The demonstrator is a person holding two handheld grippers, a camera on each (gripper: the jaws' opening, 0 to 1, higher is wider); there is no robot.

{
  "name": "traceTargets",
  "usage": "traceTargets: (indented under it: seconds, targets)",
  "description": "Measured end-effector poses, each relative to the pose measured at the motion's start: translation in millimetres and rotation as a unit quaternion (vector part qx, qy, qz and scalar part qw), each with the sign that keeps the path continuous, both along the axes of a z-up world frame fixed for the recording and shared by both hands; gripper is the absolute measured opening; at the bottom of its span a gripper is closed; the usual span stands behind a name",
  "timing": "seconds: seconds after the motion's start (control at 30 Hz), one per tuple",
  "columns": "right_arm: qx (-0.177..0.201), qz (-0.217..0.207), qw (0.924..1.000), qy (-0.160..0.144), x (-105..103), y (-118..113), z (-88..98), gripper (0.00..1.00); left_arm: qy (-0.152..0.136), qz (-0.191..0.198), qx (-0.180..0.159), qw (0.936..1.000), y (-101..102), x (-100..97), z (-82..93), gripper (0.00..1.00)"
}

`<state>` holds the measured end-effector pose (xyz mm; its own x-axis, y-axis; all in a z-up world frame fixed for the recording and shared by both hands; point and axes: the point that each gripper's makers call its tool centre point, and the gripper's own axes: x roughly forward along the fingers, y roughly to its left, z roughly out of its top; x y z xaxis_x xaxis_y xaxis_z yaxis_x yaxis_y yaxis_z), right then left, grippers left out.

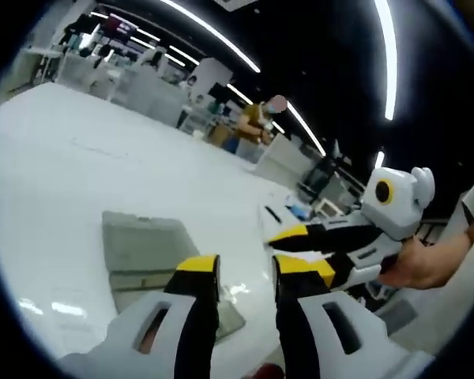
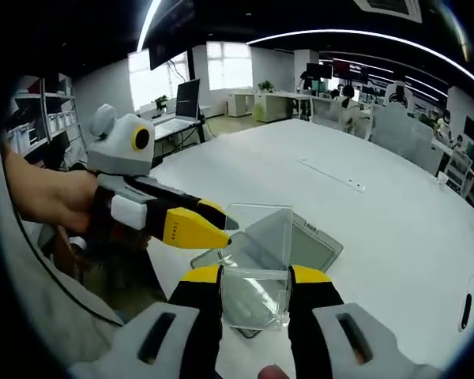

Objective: Insert the divider into the dual guide fixture by aligning both edges with the guide slots and pushing it downward to the bottom, including one-sided entry, uneven engagement, binding, and posture correction.

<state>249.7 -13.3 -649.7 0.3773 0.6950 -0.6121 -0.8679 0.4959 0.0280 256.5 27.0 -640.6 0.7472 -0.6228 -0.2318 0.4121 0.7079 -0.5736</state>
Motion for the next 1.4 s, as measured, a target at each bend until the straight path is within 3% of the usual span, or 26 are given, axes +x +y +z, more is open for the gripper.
traceTargets:
  seconds: [1.4]
  targets:
    - [0.009,-0.012,0.9999,0.000,5,-5,-1.1,0.27,0.023,0.034,-0.059,0.9974,-20,9.8,5.2,0.03]
